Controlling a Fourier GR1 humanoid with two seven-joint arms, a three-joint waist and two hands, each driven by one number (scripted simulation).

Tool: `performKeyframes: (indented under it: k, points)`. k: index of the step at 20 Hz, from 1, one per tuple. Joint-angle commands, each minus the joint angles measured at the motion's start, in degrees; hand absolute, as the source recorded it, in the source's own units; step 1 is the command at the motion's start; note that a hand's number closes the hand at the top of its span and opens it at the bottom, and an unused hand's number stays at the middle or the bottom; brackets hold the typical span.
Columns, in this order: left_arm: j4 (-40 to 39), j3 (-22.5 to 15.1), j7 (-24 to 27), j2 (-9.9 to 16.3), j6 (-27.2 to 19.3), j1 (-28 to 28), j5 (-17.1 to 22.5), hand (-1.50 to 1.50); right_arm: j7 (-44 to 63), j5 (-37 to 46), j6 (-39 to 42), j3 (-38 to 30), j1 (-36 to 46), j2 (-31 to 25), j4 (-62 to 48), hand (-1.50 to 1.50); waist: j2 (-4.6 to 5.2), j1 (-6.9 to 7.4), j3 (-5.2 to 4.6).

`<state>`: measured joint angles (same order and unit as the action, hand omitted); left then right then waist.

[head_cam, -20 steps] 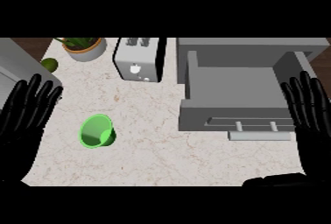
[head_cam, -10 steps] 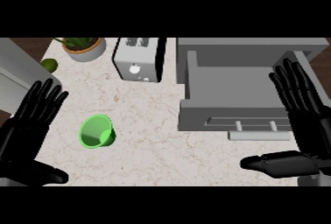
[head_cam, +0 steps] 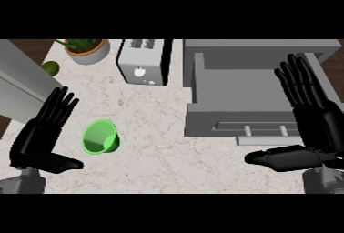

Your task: Pick up the cup, place it into the drawer and close the drawer

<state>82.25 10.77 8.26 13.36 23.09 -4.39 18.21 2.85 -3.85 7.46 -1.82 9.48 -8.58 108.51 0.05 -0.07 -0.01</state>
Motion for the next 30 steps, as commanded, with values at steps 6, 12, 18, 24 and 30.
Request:
performKeyframes:
  k: [6,12,18,24,30]
  points:
    - [-16.7,0.7,12.0,0.3,0.6,-1.2,-8.5,-1.5,3.7,-3.2,1.9,-3.8,1.7,-2.2,3.0,-1.5,-0.05,-0.11,0.0]
    - [-38.6,1.7,25.1,2.5,2.5,-8.5,-13.9,-1.5,5.1,-2.1,0.9,-1.9,3.6,-0.5,1.0,-1.5,0.06,-0.35,-0.04]
    - [-58.7,2.2,40.0,3.1,-1.0,-15.9,-19.8,-1.5,5.9,-3.6,2.3,-4.6,4.6,-2.6,1.1,-1.5,0.17,-0.7,-0.08]
    - [-68.4,3.5,46.9,4.9,-1.5,-20.9,-20.8,-1.5,2.8,-1.4,0.6,-3.1,5.3,-0.1,-1.7,-1.5,0.5,-1.3,-0.19]
    - [-69.7,2.5,48.8,1.8,-2.4,-22.2,-21.7,-1.5,5.9,-4.0,1.5,-5.4,10.7,-2.5,-3.0,-1.5,0.58,-1.25,-0.22]
